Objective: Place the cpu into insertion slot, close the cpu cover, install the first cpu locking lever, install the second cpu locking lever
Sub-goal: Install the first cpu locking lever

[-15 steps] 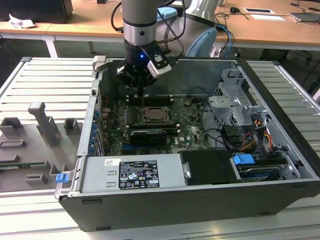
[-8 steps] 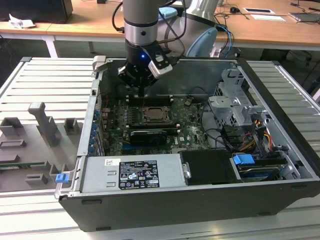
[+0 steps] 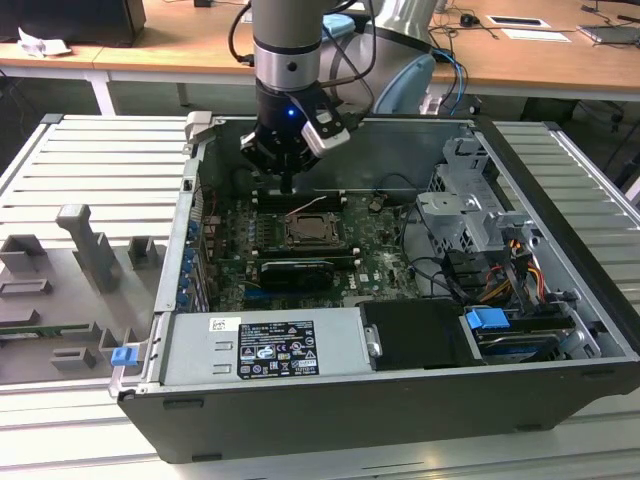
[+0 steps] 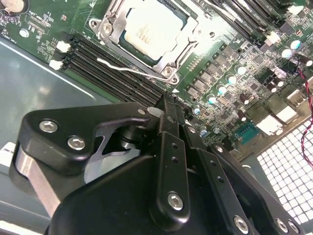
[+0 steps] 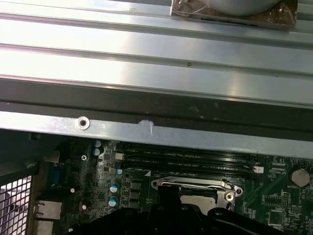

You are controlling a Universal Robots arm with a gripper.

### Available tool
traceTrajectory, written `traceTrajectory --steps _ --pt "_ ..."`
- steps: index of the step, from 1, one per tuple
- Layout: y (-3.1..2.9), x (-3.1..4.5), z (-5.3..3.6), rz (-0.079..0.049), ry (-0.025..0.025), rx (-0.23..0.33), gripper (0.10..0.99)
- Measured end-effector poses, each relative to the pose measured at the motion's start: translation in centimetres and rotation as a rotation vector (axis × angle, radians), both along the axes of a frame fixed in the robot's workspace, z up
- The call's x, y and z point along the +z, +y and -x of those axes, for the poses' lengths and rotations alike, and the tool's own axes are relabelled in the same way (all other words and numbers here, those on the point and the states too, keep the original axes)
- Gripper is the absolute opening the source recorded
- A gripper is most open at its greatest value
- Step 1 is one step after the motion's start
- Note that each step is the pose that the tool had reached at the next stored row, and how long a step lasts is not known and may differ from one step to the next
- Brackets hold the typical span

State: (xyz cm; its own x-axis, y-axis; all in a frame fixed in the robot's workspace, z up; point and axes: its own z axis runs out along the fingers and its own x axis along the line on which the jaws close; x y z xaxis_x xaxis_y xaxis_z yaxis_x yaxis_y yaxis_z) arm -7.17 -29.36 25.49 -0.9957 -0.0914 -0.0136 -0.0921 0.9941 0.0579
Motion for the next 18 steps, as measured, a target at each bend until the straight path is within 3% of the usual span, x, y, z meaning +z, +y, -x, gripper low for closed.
traceTrajectory --steps 18 --pt "0.0 -0.02 -1.0 0.0 0.0 -0.001 0.106"
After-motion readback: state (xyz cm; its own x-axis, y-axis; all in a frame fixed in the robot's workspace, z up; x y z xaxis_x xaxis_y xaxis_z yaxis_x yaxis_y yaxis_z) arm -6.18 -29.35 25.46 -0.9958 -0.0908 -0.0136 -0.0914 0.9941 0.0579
